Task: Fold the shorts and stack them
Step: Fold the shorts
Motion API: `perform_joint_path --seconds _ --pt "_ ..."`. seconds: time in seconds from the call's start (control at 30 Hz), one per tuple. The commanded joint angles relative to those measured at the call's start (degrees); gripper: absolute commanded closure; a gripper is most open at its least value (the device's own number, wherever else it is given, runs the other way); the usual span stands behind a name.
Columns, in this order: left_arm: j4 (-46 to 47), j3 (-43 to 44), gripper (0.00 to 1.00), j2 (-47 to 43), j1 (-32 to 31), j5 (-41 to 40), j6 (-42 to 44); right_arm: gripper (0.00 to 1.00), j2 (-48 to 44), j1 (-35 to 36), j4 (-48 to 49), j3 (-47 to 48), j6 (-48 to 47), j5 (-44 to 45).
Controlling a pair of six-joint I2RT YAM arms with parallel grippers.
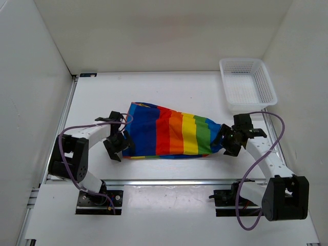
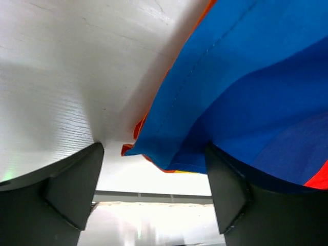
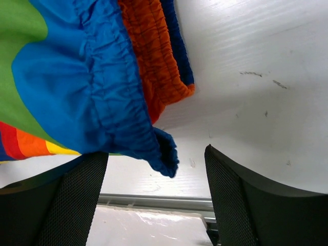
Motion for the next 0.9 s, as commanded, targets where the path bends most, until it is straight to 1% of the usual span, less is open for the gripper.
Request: perform_joint_path --seconds 0.0,0.13,0.2,0.3,0.43,0.47,0.53,0.63,0.73,0.8,0.87 --pt "2.31 -0.18 0.12 0.71 -0.57 -1.91 -1.73 0.20 2.16 -0.27 5.63 -0.64 1.08 -1.72" --pt "2.93 2.10 0.19 2.48 -0.57 -2.52 -3.13 0.21 4.01 -0.27 8.36 -1.86 1.60 -2.25" --pt "2.93 3.68 0.24 3.00 -1.10 -2.52 -3.66 0.24 5.15 -0.27 9.07 -1.87 1.61 -2.25" --pt "2.93 6.14 0.28 4.58 -1.62 -2.52 -3.66 0.24 6.29 -0.27 9.60 -1.87 1.61 -2.25" --pt "2.93 8.16 0.67 7.83 -2.68 -3.05 -3.66 0.24 7.62 -0.27 11.00 -2.39 1.61 -2.77" --pt "2.93 8.17 0.89 8.36 -2.68 -3.05 -3.66 0.24 8.49 -0.27 11.79 -2.39 1.61 -2.77" --pt "2.93 8.17 0.90 9.16 -2.68 -3.05 -4.19 0.24 9.99 -0.27 12.33 -2.39 1.61 -3.38" --pt "2.93 8.17 0.90 8.63 -3.21 -3.58 -4.19 0.26 12.27 -0.27 15.31 -2.92 1.61 -4.70" --pt "2.93 8.17 0.90 7.22 -3.21 -3.58 -4.19 0.31 14.64 0.26 18.47 -2.92 2.84 -6.20" --pt "2.93 8.17 0.90 6.70 -3.21 -3.58 -4.19 0.31 15.79 1.13 20.84 -2.92 4.59 -6.81" --pt "2.93 8.17 0.90 6.70 -3.21 -3.58 -4.19 0.37 17.45 1.84 22.08 -2.92 5.74 -6.11"
